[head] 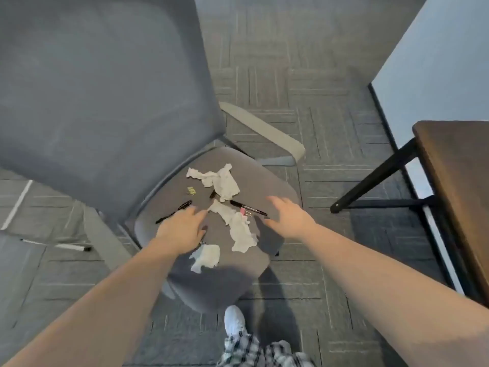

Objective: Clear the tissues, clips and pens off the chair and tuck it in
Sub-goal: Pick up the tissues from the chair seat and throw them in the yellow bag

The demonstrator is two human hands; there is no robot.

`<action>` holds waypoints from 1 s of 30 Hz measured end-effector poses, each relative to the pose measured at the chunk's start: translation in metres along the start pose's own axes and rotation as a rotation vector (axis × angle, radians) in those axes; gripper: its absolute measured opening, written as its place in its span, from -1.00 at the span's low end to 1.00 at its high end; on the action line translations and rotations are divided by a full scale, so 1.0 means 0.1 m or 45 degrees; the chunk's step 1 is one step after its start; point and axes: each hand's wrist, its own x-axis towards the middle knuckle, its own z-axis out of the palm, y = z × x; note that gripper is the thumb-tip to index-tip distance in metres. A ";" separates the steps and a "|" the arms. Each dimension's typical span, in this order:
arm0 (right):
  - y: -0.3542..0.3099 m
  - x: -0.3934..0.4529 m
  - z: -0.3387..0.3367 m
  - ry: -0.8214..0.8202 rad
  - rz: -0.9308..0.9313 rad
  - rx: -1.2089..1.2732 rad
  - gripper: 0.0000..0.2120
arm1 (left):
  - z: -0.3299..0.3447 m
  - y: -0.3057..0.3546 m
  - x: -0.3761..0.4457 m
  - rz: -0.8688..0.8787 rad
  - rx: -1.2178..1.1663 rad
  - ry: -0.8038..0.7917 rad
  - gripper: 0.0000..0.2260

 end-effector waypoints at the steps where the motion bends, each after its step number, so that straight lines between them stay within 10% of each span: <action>1: -0.08 0.09 0.07 -0.035 -0.003 -0.013 -0.36 | 0.06 -0.07 0.03 -0.025 -0.028 -0.028 -0.60; 19: -0.06 1.06 1.35 -0.386 0.001 -0.372 -0.39 | 1.52 -0.16 0.60 0.045 0.075 -0.354 -0.48; 30: -0.07 1.26 1.43 -0.311 -0.090 -0.278 -0.74 | 1.40 -0.21 0.83 -0.048 -0.060 -0.245 -0.85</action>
